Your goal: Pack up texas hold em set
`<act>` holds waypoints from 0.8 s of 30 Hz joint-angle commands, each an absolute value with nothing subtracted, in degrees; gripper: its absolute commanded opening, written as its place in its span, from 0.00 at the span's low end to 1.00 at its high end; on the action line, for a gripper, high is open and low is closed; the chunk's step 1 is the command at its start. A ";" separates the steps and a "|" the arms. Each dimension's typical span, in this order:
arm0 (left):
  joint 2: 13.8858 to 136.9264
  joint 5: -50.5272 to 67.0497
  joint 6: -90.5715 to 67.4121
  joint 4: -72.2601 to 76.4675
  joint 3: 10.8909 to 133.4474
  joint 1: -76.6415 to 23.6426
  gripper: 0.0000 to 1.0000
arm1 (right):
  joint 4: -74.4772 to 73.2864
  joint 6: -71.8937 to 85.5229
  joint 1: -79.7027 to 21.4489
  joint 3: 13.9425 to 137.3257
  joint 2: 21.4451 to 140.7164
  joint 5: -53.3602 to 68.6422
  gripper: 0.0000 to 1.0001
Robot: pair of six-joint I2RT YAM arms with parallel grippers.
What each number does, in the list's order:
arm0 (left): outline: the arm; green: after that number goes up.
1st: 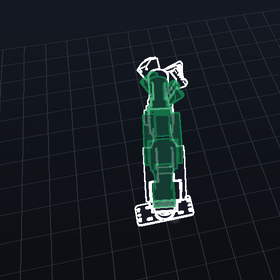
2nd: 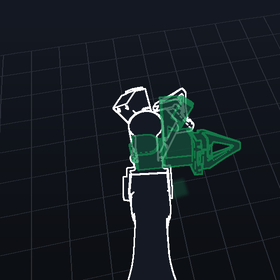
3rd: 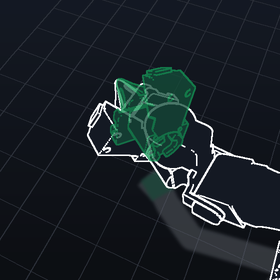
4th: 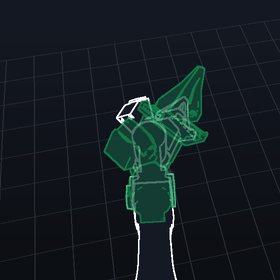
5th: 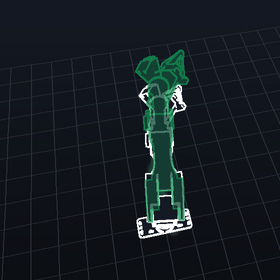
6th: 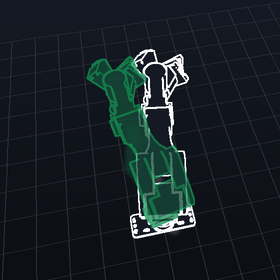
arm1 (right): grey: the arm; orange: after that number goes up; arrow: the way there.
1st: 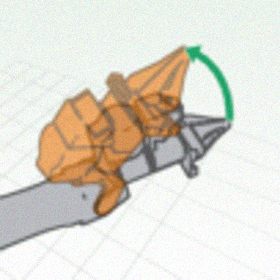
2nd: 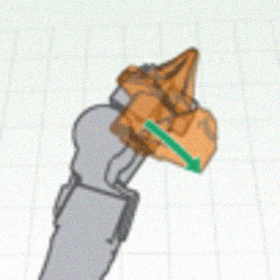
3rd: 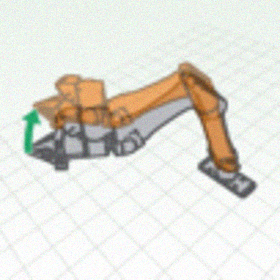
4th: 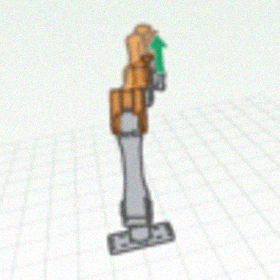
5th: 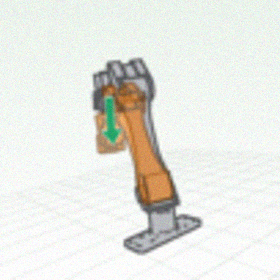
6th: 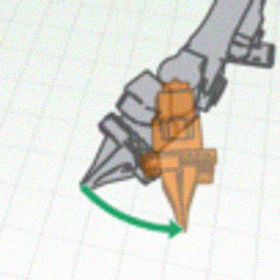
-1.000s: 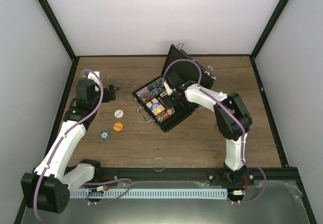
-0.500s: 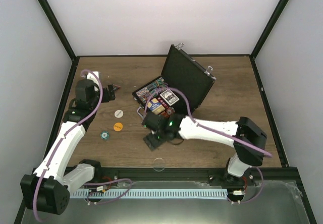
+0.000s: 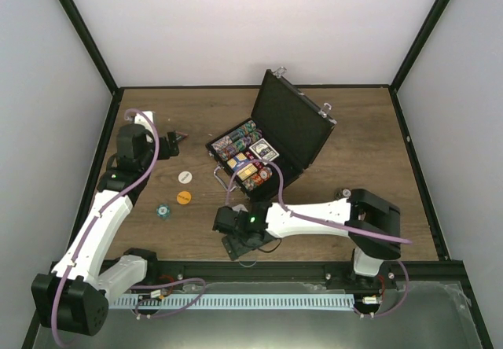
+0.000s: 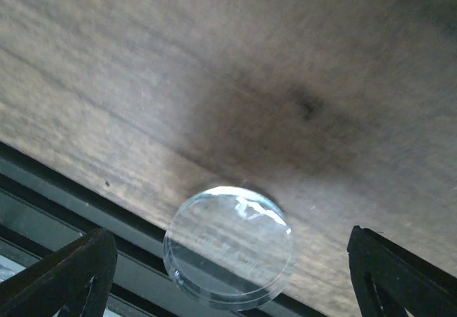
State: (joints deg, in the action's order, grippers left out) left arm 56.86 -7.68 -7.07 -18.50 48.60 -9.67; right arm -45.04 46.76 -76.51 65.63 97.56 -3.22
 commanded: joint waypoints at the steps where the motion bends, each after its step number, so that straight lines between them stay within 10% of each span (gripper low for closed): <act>1: 56.01 -8.16 -7.29 -17.90 47.81 -9.58 1.00 | -47.46 51.64 -80.38 65.51 99.82 -3.54 0.90; 16: 56.16 -8.35 -7.30 -18.08 47.81 -9.53 1.00 | -50.95 53.65 -83.25 68.25 105.55 -6.06 0.88; 24: 56.35 -8.25 -7.33 -18.11 47.80 -9.57 1.00 | -49.44 52.68 -83.29 68.89 106.59 -6.71 0.66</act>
State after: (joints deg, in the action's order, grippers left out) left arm 56.86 -7.88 -7.22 -18.52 48.49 -9.67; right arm -49.36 52.45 -82.76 67.05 105.03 -4.51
